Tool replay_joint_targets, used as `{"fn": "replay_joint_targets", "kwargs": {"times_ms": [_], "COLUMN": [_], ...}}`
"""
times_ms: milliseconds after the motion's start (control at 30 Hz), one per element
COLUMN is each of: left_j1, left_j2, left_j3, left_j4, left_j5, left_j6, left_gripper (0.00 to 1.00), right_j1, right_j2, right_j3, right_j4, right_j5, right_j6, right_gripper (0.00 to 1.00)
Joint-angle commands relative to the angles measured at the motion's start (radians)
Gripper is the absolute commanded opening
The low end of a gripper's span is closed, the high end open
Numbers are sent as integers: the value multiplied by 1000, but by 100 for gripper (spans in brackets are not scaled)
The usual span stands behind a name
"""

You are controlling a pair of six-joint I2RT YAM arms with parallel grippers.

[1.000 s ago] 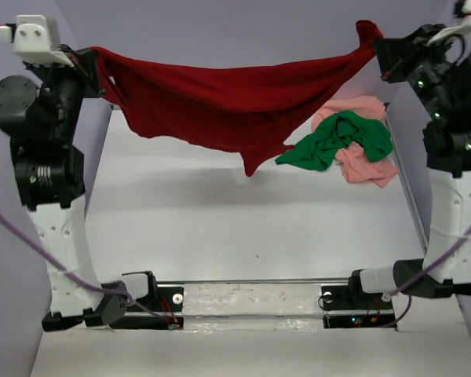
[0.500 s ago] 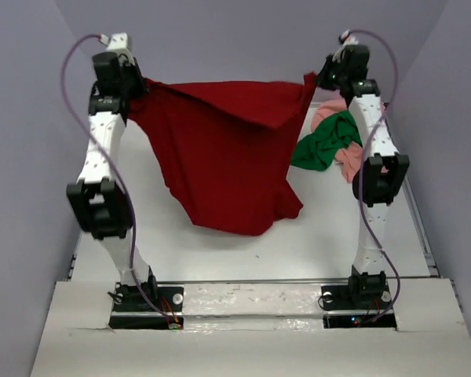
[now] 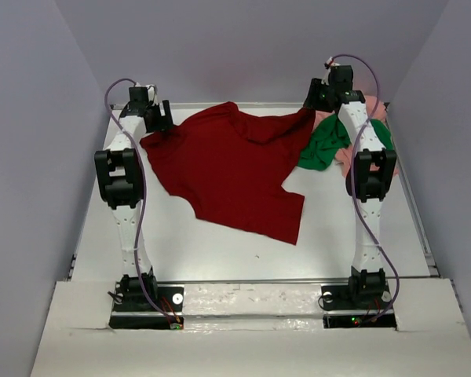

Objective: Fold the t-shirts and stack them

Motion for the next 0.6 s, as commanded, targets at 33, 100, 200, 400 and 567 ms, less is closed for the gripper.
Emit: {"fn": "replay_joint_targets", "kwargs": {"times_ms": [33, 100, 200, 400, 567], "left_j1": [-37, -39, -39, -42, -52], "left_j2": [-163, -249, -364, -548, -705], "left_j3": [-143, -250, -353, -452, -545], "left_j4": [111, 160, 220, 185, 148], "left_j5": [-59, -64, -49, 34, 148], "left_j6": [32, 39, 48, 26, -12], "left_gripper": [99, 99, 99, 99, 99], "right_j1": [4, 4, 4, 4, 4], "right_j2": [-17, -43, -150, -256, -396], "right_j3": [-83, -116, -217, -231, -341], "right_j4": [69, 95, 161, 157, 153], "right_j5": [-44, -36, -9, 1, -53], "right_j6": [-43, -43, -47, -83, -51], "right_gripper": [86, 88, 99, 100, 89]}}
